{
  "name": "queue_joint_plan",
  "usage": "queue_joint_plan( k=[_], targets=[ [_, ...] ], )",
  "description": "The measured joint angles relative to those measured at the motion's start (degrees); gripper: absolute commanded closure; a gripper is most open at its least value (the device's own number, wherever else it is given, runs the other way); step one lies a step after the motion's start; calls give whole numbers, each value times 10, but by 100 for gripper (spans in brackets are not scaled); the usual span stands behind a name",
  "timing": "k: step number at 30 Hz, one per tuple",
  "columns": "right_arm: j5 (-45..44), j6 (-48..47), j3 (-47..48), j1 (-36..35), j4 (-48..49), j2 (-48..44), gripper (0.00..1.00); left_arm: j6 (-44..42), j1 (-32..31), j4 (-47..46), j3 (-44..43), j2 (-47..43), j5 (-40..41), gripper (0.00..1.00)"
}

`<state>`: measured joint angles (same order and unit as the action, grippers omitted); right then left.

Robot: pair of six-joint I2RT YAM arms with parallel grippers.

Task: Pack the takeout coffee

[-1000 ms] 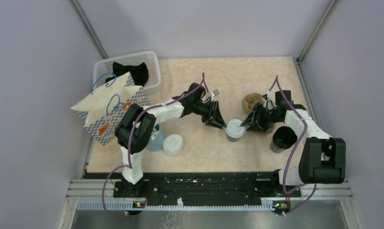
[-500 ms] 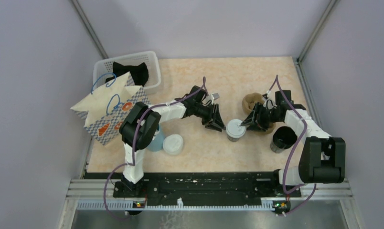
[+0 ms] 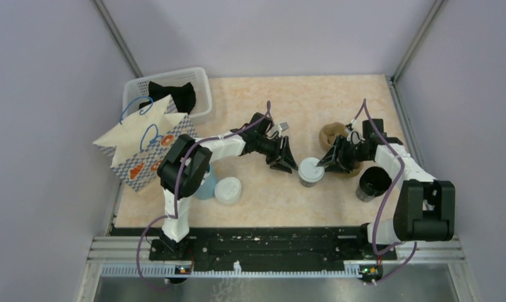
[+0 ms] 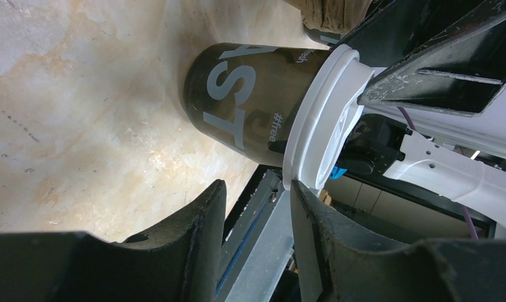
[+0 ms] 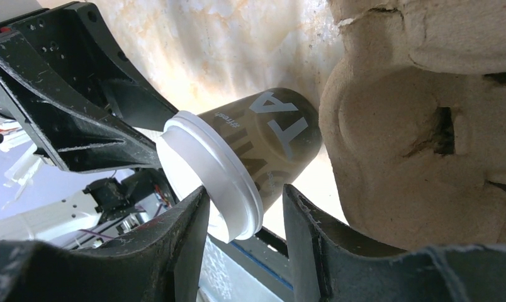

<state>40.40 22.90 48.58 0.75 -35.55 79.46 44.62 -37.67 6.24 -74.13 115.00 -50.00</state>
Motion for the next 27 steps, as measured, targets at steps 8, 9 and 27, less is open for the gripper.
queue_joint_plan(
  k=[8,9,27],
  targets=[
    [3,-4,1,0,2,5,54,5,0,-1,0,0,3,48],
    [3,-4,2,0,2,6,54,5,0,-1,0,0,3,47],
    [9,-8,3,0,3,9,54,10,-2,-2,20,-19,18,38]
  ],
)
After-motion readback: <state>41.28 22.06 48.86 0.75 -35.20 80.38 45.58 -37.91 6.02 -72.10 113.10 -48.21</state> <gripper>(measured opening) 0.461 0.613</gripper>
